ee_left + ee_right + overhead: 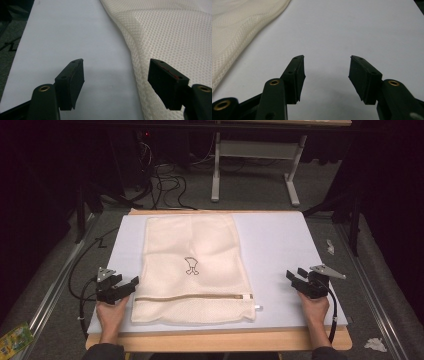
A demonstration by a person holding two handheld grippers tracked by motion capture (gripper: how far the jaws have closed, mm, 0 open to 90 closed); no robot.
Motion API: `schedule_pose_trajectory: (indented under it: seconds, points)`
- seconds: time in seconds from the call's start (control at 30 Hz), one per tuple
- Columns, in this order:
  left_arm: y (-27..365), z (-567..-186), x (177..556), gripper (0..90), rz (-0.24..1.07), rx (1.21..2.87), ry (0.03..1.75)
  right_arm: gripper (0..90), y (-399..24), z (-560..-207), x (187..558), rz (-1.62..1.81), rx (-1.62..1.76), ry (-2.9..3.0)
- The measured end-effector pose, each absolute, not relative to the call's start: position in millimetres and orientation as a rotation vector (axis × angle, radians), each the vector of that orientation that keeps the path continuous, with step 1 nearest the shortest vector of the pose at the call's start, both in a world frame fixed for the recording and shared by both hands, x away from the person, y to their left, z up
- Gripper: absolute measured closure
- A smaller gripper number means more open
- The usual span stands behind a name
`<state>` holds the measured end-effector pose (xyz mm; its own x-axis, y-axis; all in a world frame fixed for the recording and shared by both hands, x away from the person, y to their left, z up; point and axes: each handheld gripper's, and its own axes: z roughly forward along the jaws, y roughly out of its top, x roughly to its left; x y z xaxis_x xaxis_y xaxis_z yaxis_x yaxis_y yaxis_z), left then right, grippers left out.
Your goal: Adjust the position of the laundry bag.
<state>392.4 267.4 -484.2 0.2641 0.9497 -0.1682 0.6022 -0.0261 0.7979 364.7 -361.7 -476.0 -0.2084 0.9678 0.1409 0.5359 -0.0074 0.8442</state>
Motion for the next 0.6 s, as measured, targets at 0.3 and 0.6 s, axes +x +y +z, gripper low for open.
schedule_pose_trajectory:
  seconds: [0.3, 0.6]
  points:
    - [264.8, -483.4, 392.2, 34.1, 0.529, 1.744, 1.413, 46.4, -360.5, -476.0, 368.0, 1.088, 1.584, 1.777]
    - [261.1, -478.8, 390.4, 34.5, 0.516, 1.782, 1.395, 44.3, -361.8, -476.4, 369.3, 1.116, 1.638, 1.797]
